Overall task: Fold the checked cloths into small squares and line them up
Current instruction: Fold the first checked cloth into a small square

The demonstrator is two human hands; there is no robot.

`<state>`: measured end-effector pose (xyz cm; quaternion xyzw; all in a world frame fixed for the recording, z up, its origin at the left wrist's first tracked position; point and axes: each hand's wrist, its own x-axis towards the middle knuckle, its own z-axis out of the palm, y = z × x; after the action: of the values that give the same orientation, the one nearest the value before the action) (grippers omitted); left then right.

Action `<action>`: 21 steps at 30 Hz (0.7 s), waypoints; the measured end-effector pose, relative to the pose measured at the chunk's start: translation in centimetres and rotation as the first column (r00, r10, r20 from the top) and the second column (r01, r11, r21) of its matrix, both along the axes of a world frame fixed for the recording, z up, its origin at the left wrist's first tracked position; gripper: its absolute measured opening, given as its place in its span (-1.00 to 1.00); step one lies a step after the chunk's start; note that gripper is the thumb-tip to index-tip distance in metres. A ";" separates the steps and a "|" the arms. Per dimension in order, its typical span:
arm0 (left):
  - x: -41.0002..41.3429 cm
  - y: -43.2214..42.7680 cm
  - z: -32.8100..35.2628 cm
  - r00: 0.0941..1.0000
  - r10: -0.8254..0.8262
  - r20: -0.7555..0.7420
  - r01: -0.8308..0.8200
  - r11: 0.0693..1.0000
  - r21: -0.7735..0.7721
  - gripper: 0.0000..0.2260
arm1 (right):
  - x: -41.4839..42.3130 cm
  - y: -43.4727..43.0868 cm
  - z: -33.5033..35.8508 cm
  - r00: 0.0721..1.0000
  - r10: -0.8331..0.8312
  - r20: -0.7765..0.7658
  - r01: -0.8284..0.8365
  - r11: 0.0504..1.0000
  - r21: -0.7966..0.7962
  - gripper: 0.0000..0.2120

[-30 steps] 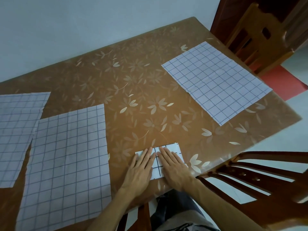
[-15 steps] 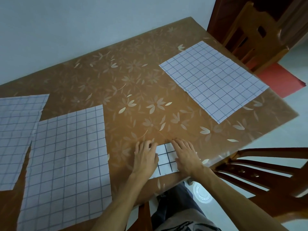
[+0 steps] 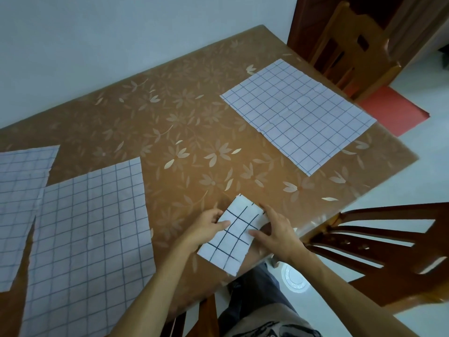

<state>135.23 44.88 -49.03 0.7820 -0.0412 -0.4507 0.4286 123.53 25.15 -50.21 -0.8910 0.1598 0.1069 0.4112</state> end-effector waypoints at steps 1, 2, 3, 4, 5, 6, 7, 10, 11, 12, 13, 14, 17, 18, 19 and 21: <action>-0.2 0.4 0.2 0.995 0.062 -0.077 -0.066 0.996 -0.059 -0.84 | -0.1 0.1 0.3 1.000 -0.018 -0.012 0.019 0.999 0.045 -0.33; -0.4 0.7 0.3 0.984 0.111 -0.138 -0.126 0.986 -0.108 -0.82 | -0.1 0.2 0.6 0.999 -0.039 -0.026 0.041 0.993 0.108 -0.32; -0.7 1.1 0.3 0.970 0.153 -0.187 -0.180 0.974 -0.139 -0.81 | -0.1 0.4 0.9 0.997 -0.068 -0.048 0.076 0.979 0.187 -0.31; -1.0 1.4 0.3 0.956 0.192 -0.223 -0.230 0.960 -0.160 -0.80 | -0.1 0.6 1.2 0.992 -0.101 -0.076 0.118 0.955 0.272 -0.30; -1.2 1.6 0.2 0.940 0.233 -0.248 -0.280 0.944 -0.174 -0.78 | 0.0 0.8 1.4 0.984 -0.142 -0.111 0.173 0.917 0.359 -0.26; -1.4 1.8 0.3 0.925 0.270 -0.268 -0.326 0.926 -0.193 -0.77 | 0.1 0.9 1.5 0.974 -0.177 -0.143 0.222 0.874 0.432 -0.23; -1.7 1.9 0.3 0.909 0.303 -0.287 -0.369 0.905 -0.213 -0.76 | 0.3 0.9 1.4 0.963 -0.195 -0.186 0.262 0.837 0.480 -0.23; -2.3 2.0 0.6 0.849 0.370 -0.377 -0.482 0.833 -0.270 -0.72 | 0.6 0.7 1.2 0.951 -0.120 -0.286 0.267 0.788 0.555 -0.20; -2.4 2.1 0.6 0.830 0.380 -0.408 -0.511 0.811 -0.286 -0.72 | 0.6 0.6 1.3 0.947 -0.082 -0.310 0.256 0.776 0.576 -0.24; -2.5 2.2 0.6 0.818 0.381 -0.431 -0.528 0.794 -0.300 -0.72 | 0.6 0.6 1.4 0.946 -0.043 -0.322 0.238 0.768 0.595 -0.33; -2.6 2.3 0.6 0.818 0.375 -0.437 -0.528 0.792 -0.308 -0.72 | 0.6 0.7 1.4 0.945 -0.020 -0.325 0.225 0.762 0.607 -0.46; -2.8 2.3 0.6 0.834 0.367 -0.412 -0.505 0.809 -0.301 -0.72 | 0.7 0.7 1.5 0.945 -0.015 -0.326 0.222 0.762 0.608 -0.60; -3.0 2.6 0.5 0.936 0.300 -0.186 -0.334 0.924 -0.189 -0.74 | 0.7 0.5 1.6 0.944 -0.065 -0.324 0.257 0.762 0.594 -0.81; -3.0 2.8 0.5 0.958 0.254 -0.130 -0.272 0.951 -0.148 -0.76 | 0.7 0.4 1.8 0.943 -0.084 -0.322 0.270 0.759 0.593 -0.83; -2.9 3.0 0.5 0.972 0.213 -0.101 -0.225 0.967 -0.120 -0.78 | 0.7 0.3 2.0 0.943 -0.099 -0.319 0.280 0.754 0.595 -0.83; -2.8 3.4 0.6 0.982 0.165 -0.091 -0.174 0.979 -0.106 -0.81 | 0.6 0.0 2.2 0.946 -0.107 -0.307 0.281 0.743 0.607 -0.84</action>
<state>132.44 48.32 -48.42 0.7379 0.0179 -0.4411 0.5105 124.10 25.13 -48.04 -0.6529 0.2568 0.2236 0.6766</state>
